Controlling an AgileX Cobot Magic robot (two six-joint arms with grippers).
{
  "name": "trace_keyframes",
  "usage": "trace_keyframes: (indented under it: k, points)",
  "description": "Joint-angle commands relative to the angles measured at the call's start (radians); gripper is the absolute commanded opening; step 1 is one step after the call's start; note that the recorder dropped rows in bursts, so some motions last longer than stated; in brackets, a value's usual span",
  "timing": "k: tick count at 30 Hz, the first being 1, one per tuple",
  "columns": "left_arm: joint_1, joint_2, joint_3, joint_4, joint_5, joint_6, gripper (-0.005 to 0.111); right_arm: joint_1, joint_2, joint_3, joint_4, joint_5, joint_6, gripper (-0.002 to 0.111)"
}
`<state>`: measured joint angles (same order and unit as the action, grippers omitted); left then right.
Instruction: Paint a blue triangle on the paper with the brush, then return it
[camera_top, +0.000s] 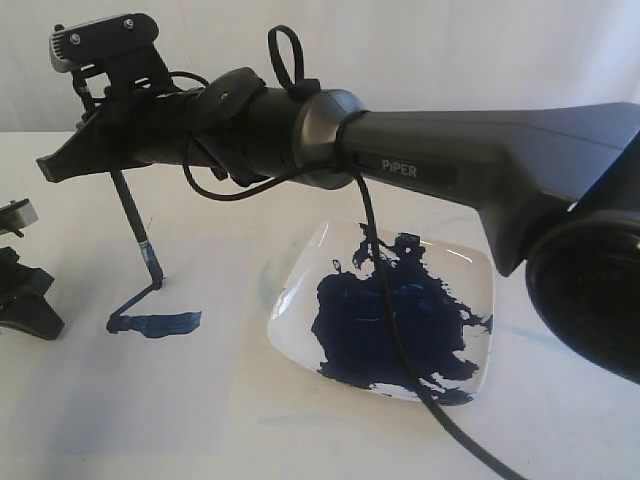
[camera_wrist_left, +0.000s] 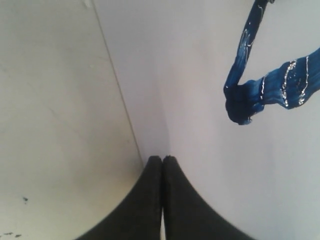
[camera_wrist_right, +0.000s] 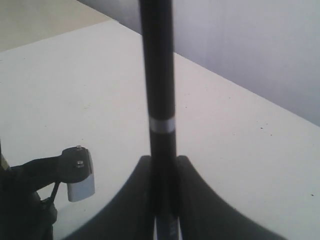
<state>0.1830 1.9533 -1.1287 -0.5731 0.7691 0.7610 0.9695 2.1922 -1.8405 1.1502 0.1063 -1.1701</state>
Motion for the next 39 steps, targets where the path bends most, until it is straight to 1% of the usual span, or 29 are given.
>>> trace_keyframes:
  k: [1, 14, 26, 39]
  points:
    - [0.002, -0.010, -0.002, -0.001, 0.016, -0.002, 0.000, 0.000, -0.002, -0.007, 0.002, 0.024, -0.011, 0.000]
    - [0.002, -0.010, -0.002, -0.001, 0.016, -0.002, 0.000, -0.004, -0.002, -0.007, -0.002, 0.088, -0.066, 0.000]
    - [0.002, -0.010, -0.002, -0.001, 0.016, -0.002, 0.000, -0.034, -0.002, -0.005, -0.025, 0.164, -0.064, 0.000]
    - [0.002, -0.010, -0.002, -0.001, 0.016, -0.002, 0.000, -0.034, -0.002, -0.005, -0.027, 0.204, -0.064, 0.000]
